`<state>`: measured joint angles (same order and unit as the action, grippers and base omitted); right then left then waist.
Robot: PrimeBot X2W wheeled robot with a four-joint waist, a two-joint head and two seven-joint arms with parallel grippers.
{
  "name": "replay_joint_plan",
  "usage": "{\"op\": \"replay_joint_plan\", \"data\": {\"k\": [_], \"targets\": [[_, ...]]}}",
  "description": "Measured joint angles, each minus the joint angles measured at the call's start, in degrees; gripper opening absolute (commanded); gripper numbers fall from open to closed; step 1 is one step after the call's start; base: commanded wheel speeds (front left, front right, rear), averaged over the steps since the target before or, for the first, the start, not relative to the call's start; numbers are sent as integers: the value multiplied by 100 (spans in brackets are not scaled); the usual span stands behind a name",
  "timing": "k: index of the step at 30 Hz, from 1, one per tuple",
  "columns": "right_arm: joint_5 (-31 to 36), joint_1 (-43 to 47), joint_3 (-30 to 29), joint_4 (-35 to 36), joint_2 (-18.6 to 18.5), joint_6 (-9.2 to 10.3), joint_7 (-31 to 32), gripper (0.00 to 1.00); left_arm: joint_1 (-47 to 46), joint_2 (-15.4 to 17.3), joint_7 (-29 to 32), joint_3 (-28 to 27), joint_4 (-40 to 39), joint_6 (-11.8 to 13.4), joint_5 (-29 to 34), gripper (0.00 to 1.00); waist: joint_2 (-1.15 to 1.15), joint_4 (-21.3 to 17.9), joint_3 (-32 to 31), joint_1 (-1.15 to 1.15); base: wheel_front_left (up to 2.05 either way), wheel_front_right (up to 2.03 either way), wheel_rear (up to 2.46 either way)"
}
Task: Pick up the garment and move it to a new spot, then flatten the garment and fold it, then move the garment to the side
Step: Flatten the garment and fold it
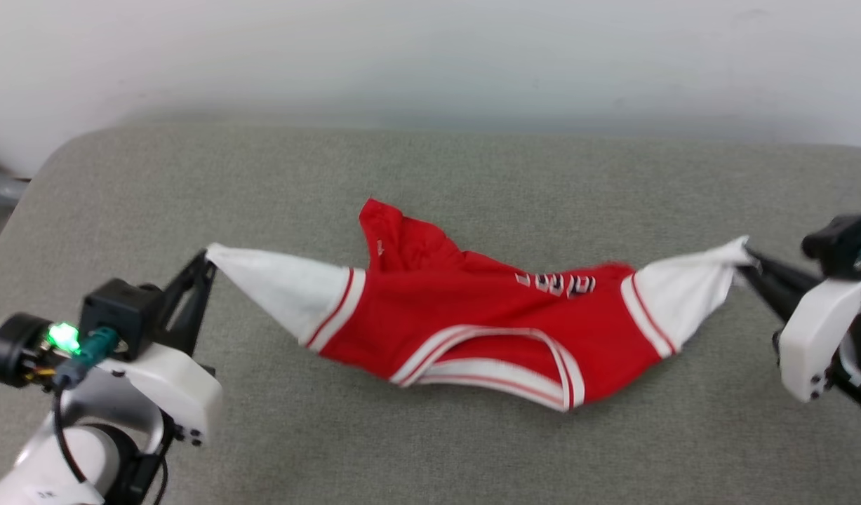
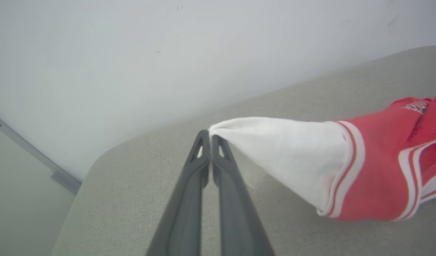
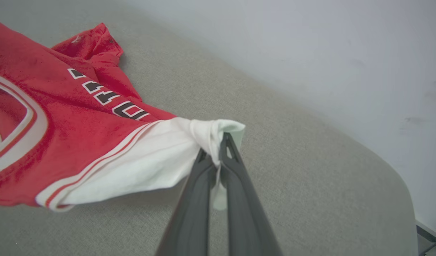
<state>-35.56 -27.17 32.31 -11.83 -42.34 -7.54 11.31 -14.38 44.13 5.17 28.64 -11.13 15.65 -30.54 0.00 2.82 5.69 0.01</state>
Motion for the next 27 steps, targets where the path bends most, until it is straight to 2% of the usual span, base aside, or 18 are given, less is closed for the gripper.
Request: {"op": "replay_joint_plan", "data": {"k": [8,12,20,27], "targets": [[533,-100,-1310,958,254,1,-214,0,-645,276,-56,-409,-536,-3,109,0,0,-113,-236,0,0,0,0],[727,-221,-1872,1408,411,1,-148,0,-1160,338,-44,-536,-710,-154,113,0,0,-113,-285,0,0,0,0],[1024,-680,-2539,1992,601,0,122,0,-2434,153,27,-602,-647,-598,-3,0,0,-90,-221,0,0,0,0],[1117,-1291,-2789,2137,708,1,265,0,-3446,-102,78,-573,-327,-883,-41,0,0,-109,-29,0,0,0,0]]}}
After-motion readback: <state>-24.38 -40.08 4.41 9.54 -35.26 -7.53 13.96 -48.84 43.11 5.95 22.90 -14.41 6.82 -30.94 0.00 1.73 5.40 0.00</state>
